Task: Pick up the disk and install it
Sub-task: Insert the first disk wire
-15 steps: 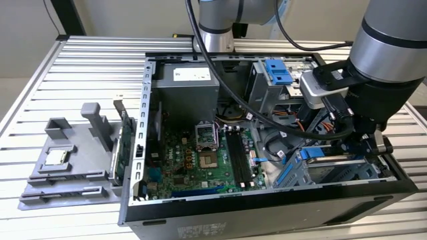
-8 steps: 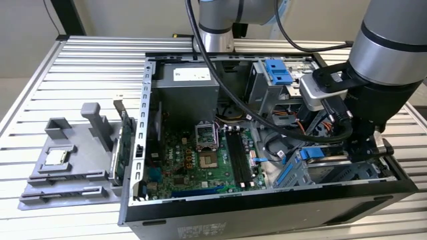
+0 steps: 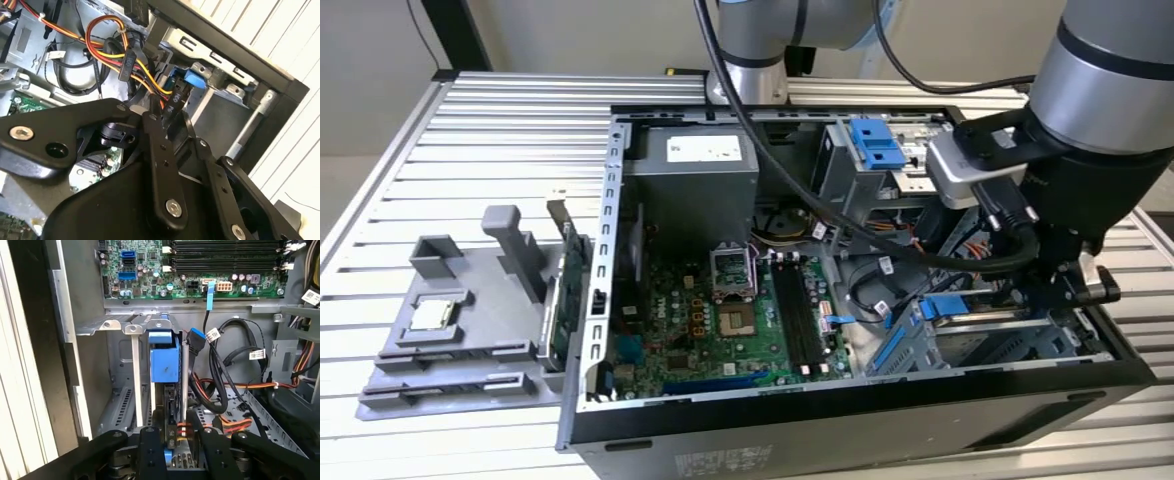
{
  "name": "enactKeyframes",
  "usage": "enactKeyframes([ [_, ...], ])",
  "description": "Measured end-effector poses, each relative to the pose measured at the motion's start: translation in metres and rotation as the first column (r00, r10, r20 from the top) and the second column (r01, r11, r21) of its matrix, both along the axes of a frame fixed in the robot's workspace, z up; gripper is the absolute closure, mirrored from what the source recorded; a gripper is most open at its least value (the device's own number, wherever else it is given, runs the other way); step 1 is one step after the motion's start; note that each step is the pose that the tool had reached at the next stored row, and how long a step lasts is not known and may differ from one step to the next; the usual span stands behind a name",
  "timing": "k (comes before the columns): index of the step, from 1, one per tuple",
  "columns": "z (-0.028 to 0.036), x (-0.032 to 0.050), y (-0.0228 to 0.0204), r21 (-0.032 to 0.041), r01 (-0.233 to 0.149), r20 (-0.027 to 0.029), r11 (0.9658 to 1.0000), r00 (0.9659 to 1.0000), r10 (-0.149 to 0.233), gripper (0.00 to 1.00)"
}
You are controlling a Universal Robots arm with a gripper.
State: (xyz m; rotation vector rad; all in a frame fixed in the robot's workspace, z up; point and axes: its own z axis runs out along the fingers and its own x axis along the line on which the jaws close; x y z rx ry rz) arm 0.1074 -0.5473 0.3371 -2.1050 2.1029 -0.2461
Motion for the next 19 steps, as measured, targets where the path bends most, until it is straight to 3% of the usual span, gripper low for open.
enactKeyframes([
  [4, 0.0147, 0.0, 0.0, -0.0004, 0.001, -0.003, 1.0, 1.0, -0.001, 0.0],
  [9, 0.0164, 0.0, 0.0001, 0.0002, 0.002, -0.0031, 1.0, 1.0, -0.002, 0.0],
  [10, 0.0164, 0.0, 0.0, 0.0002, 0.002, -0.0031, 1.0, 1.0, -0.002, 1.0],
  [19, 0.0165, 0.0001, 0.0001, 0.0003, 0.002, -0.0031, 1.0, 1.0, -0.002, 1.0],
])
